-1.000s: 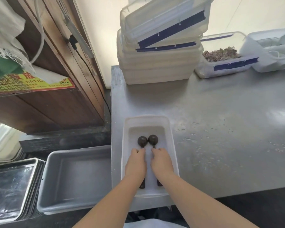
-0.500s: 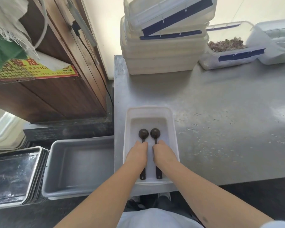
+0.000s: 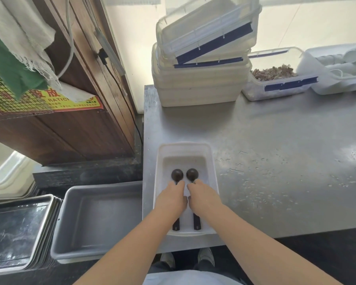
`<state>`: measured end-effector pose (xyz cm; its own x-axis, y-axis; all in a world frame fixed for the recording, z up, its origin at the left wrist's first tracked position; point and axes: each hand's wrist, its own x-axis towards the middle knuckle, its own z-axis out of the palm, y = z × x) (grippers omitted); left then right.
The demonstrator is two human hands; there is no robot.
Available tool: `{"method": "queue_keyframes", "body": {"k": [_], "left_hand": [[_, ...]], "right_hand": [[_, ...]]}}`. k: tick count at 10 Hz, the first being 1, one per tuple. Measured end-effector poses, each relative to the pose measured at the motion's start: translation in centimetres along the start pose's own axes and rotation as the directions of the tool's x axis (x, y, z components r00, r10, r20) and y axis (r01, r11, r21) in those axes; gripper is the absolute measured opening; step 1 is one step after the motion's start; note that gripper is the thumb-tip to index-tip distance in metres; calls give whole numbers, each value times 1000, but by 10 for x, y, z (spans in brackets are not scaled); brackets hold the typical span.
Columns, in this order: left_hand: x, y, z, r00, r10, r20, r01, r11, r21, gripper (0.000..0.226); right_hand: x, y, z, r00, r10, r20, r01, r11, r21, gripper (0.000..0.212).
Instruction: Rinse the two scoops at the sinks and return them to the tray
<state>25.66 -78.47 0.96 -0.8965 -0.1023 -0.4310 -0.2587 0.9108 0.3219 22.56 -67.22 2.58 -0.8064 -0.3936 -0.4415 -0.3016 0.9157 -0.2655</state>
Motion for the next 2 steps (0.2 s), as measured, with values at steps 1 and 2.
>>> {"method": "queue_keyframes", "body": {"k": [1, 2], "left_hand": [[-17, -4, -32, 975, 109, -193, -97, 993, 68, 44], [-35, -10, -65, 916, 168, -364, -100, 975, 197, 63]], "right_hand": [[-16, 2, -28, 990, -66, -127, 71, 997, 38, 33], [-33, 2, -57, 957, -123, -263, 110, 992, -61, 62]]}}
